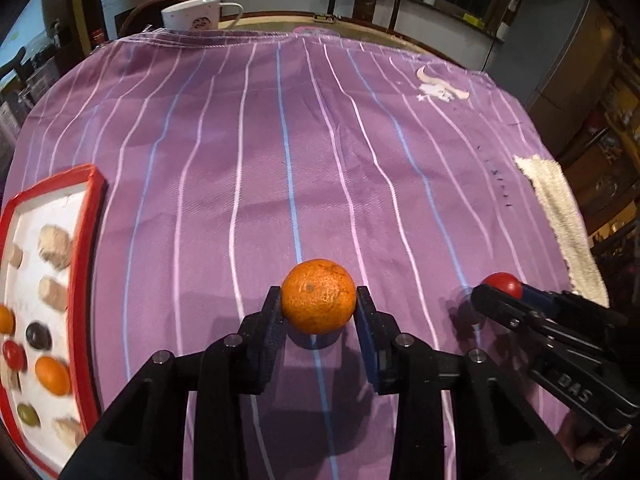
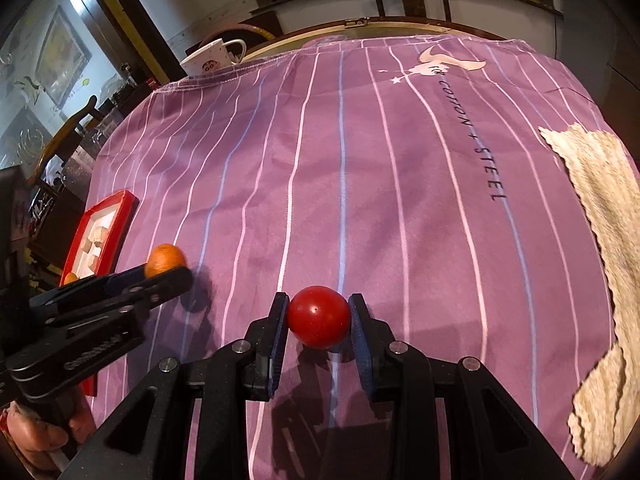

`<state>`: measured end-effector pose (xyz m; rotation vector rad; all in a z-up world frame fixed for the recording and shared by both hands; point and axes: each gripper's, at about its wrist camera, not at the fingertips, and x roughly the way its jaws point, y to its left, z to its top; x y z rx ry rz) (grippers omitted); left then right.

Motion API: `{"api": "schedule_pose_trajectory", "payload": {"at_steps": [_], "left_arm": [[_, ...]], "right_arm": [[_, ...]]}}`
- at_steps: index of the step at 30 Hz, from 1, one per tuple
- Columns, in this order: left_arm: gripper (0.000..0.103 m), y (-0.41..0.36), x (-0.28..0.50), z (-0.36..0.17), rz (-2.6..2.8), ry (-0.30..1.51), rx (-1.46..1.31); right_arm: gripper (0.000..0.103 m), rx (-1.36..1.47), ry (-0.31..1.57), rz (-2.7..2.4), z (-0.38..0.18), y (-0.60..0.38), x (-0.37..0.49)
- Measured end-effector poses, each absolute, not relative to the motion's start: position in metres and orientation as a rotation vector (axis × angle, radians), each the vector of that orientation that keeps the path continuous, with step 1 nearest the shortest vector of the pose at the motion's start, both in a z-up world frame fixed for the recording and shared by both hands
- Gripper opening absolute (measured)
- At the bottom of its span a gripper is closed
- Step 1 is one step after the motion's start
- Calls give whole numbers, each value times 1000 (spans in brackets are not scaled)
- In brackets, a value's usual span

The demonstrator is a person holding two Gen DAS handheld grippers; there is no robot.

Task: Organize fruits
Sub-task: 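Carry the tangerine and tomato into the tray and open both tools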

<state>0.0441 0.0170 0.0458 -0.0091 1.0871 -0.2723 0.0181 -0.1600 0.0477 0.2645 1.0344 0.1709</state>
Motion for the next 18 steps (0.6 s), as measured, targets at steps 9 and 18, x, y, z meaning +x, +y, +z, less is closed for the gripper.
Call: {"api": "schedule_pose_trajectory", "payload": {"at_steps": [9, 18], "left_arm": [[34, 75, 10, 76, -208, 1050, -146], [34, 177, -12, 83, -18, 1036, -223]], "right_arm": [[33, 230, 1010, 242, 66, -119, 10], [33, 163, 990, 383, 86, -33, 11]]}}
